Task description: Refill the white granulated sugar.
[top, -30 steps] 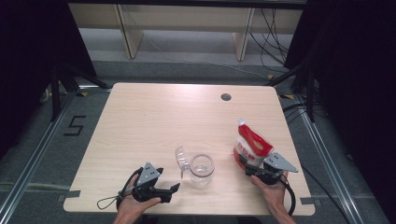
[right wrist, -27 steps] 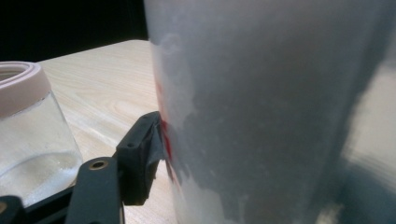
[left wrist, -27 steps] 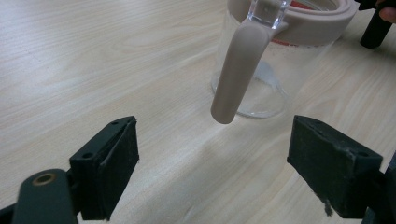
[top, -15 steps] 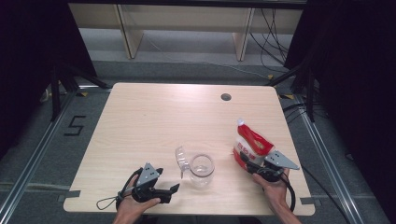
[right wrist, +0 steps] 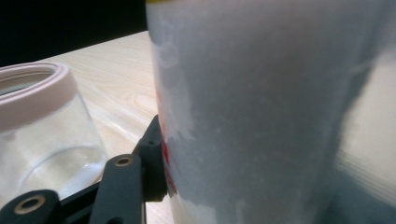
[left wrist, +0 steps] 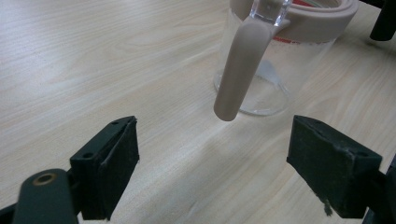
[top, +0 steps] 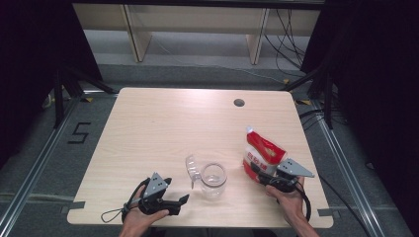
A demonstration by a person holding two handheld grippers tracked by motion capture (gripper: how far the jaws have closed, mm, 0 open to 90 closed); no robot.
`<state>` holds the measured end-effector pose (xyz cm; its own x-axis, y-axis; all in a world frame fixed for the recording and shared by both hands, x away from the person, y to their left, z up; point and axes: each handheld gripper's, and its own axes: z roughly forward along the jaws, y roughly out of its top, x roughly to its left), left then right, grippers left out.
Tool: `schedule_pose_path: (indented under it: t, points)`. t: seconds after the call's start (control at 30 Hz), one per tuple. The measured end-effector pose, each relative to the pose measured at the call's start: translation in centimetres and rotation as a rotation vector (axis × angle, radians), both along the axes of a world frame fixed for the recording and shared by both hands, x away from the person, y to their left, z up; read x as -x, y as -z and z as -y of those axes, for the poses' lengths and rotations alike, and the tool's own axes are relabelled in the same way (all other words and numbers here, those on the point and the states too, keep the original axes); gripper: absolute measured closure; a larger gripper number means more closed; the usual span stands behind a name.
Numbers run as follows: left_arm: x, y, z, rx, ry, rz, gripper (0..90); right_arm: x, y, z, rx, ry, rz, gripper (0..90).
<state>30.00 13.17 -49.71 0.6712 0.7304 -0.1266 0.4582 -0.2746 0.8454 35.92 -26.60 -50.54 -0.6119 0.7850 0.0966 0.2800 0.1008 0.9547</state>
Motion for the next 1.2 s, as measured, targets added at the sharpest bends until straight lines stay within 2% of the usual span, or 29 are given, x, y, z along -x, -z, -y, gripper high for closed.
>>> schedule_pose_path:
  t: [0.13,0.23,0.27,0.3,0.37,0.4,0.43,0.47,0.5,0.53,0.57,0.6,0.63,0.67,0.7,0.73,0.77,0.8,0.83,0.87,0.9,0.93,0.97,1.0,1.03,1.07,1.1,1.2]
  points:
    - [0.0,0.0,0.0,0.007,-0.003,-0.004,15.8,0.0,-0.2,-0.1,0.028,-0.029,0.027,49.4]
    - [0.0,0.0,-0.1,0.003,-0.002,-0.003,15.8,0.6,-0.4,-0.6,0.032,-0.016,0.011,49.5]
    - [0.0,0.0,-0.1,0.004,-0.002,-0.003,15.9,0.7,-0.7,-0.7,0.020,-0.050,0.016,49.6]
    - [0.0,0.0,-0.1,0.004,-0.002,-0.003,15.9,0.8,-0.8,-0.7,0.052,-0.045,0.022,49.6]
    - [0.0,0.0,-0.1,-0.005,0.004,0.005,15.8,0.8,-1.0,-0.8,0.045,-0.061,0.055,49.6]
    - [0.0,0.0,0.0,0.003,-0.002,-0.003,15.8,0.9,-1.2,-0.8,0.071,-0.069,0.043,49.6]
    - [0.0,0.0,0.0,0.004,-0.002,-0.002,15.8,1.0,-1.2,-0.9,0.063,-0.073,0.059,49.7]
    - [0.1,0.0,0.0,0.001,-0.004,-0.002,15.9,1.3,-1.4,-0.8,0.074,-0.067,0.049,49.7]
    - [0.1,0.1,0.0,0.004,-0.001,-0.002,15.8,1.2,-1.5,-0.8,0.092,-0.075,0.076,49.7]
    - [0.1,0.0,0.0,0.003,-0.001,-0.006,15.9,1.4,-1.6,-1.0,0.072,-0.068,0.075,49.7]
    - [0.1,0.0,0.0,0.003,-0.003,-0.005,15.8,1.4,-1.7,-0.9,0.076,-0.092,0.085,49.7]
    - [0.0,0.1,0.0,0.005,-0.005,-0.004,15.8,1.8,-1.8,-1.0,0.068,-0.075,0.066,49.8]
    - [0.0,0.1,0.0,0.007,-0.006,-0.004,15.9,1.8,-1.9,-1.0,0.095,-0.079,0.087,49.8]
    - [0.0,0.1,0.0,0.008,-0.007,-0.005,15.9,1.9,-2.0,-0.9,0.115,-0.087,0.082,49.8]
    - [0.0,0.1,0.0,0.009,-0.008,-0.005,15.9,1.9,-2.1,-1.0,0.130,-0.084,0.113,49.8]
    - [0.0,0.1,0.0,0.005,-0.006,-0.004,15.8,2.1,-2.2,-1.0,0.121,-0.117,0.098,49.8]
    - [0.0,0.0,-0.1,-0.001,-0.007,-0.003,15.9,2.1,-2.3,-0.9,0.150,-0.100,0.113,49.8]
    - [0.0,0.1,0.0,0.007,-0.009,-0.005,15.8,2.3,-2.4,-0.9,0.138,-0.103,0.124,49.9]
    - [0.0,0.1,-0.1,0.008,-0.009,-0.005,15.8,2.5,-2.5,-0.9,0.155,-0.103,0.097,49.9]
    - [0.1,0.1,-0.1,-0.002,-0.006,-0.005,15.9,2.4,-2.6,-0.8,0.169,-0.107,0.133,49.9]
    - [0.1,0.0,-0.1,0.000,-0.003,-0.003,15.8,2.7,-2.7,-0.9,0.168,-0.098,0.102,49.9]
    - [0.0,0.0,-0.2,-0.009,0.002,0.004,15.8,2.6,-2.7,-0.9,0.167,-0.108,0.137,49.9]
    - [0.0,0.0,-0.2,-0.007,-0.004,0.001,15.9,2.8,-2.8,-1.0,0.150,-0.110,0.113,49.9]
    - [0.1,0.0,-0.1,-0.002,-0.013,-0.006,15.9,2.7,-2.9,-0.9,0.175,-0.096,0.133,49.9]
    - [0.1,0.0,-0.2,-0.005,-0.012,-0.004,15.8,2.7,-2.9,-0.9,0.177,-0.120,0.120,49.9]
    - [0.1,0.0,-0.2,-0.006,-0.007,-0.002,15.9,2.8,-3.1,-0.8,0.190,-0.110,0.138,49.9]
    - [0.1,0.0,-0.2,-0.006,-0.007,0.000,15.8,3.0,-3.2,-1.0,0.178,-0.110,0.137,49.9]
    - [0.1,0.0,-0.1,0.003,-0.017,-0.007,15.9,3.2,-3.7,-0.8,0.214,-0.117,0.153,50.0]
